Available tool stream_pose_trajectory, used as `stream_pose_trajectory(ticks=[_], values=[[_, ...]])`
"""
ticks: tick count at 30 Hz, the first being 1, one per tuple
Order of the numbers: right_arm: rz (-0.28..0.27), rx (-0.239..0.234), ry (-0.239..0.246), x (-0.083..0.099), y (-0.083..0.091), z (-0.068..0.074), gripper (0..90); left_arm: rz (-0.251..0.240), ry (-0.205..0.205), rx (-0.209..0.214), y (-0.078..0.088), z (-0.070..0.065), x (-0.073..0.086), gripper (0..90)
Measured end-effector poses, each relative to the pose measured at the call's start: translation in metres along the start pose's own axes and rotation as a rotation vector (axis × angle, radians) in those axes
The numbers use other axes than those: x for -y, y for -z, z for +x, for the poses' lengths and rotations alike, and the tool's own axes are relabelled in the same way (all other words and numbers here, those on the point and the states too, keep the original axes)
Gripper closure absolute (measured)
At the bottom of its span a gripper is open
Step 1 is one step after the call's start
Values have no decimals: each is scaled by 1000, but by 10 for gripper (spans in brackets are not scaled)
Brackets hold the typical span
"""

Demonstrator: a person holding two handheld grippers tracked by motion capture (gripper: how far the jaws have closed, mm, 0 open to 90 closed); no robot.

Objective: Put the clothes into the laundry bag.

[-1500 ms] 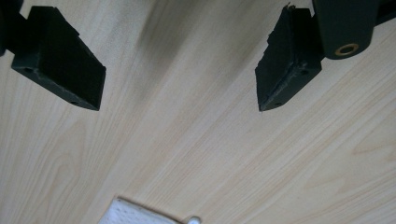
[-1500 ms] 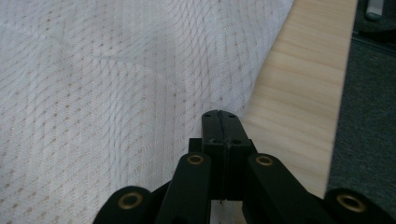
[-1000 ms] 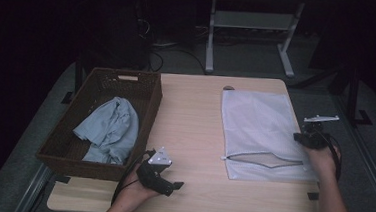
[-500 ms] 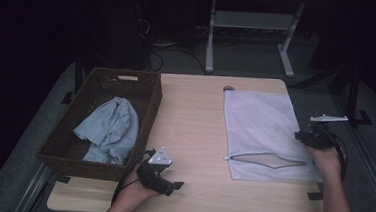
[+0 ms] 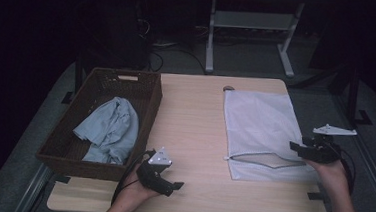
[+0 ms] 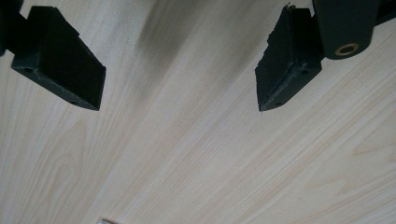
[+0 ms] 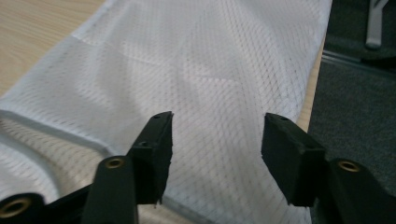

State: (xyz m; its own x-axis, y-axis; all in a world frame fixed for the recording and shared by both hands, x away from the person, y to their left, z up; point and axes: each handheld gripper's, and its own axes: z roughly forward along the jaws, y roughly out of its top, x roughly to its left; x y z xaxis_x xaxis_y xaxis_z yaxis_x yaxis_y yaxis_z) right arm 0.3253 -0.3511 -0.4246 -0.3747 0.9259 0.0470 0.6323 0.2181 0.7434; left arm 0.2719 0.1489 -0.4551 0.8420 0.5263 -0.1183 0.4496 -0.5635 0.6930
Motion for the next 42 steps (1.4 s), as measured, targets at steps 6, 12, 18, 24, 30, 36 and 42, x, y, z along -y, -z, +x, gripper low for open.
stream_pose_trajectory(ticks=[6, 12, 18, 24, 30, 36, 42], values=[[-58, -29, 29, 9, 22, 20, 356, 2, 1, -1, 0, -1, 0, 155], [-72, -82, 77, 21, 32, 45, 325, 4, -2, 2, 0, -2, 0, 155], [-76, -152, 125, 30, 36, 72, 292, 5, -3, 5, -1, -2, 0, 155], [-61, -241, 165, 38, 32, 99, 266, 9, -6, 9, -2, -4, 0, 155], [-22, -326, 185, 45, 18, 125, 247, 10, -9, 25, -4, -6, -1, 155], [7, -355, 219, 47, 7, 135, 235, 12, -14, 36, -4, -10, -2, 155], [11, -343, 217, 48, 4, 135, 210, 5, -6, 38, 3, -13, -10, 155]])
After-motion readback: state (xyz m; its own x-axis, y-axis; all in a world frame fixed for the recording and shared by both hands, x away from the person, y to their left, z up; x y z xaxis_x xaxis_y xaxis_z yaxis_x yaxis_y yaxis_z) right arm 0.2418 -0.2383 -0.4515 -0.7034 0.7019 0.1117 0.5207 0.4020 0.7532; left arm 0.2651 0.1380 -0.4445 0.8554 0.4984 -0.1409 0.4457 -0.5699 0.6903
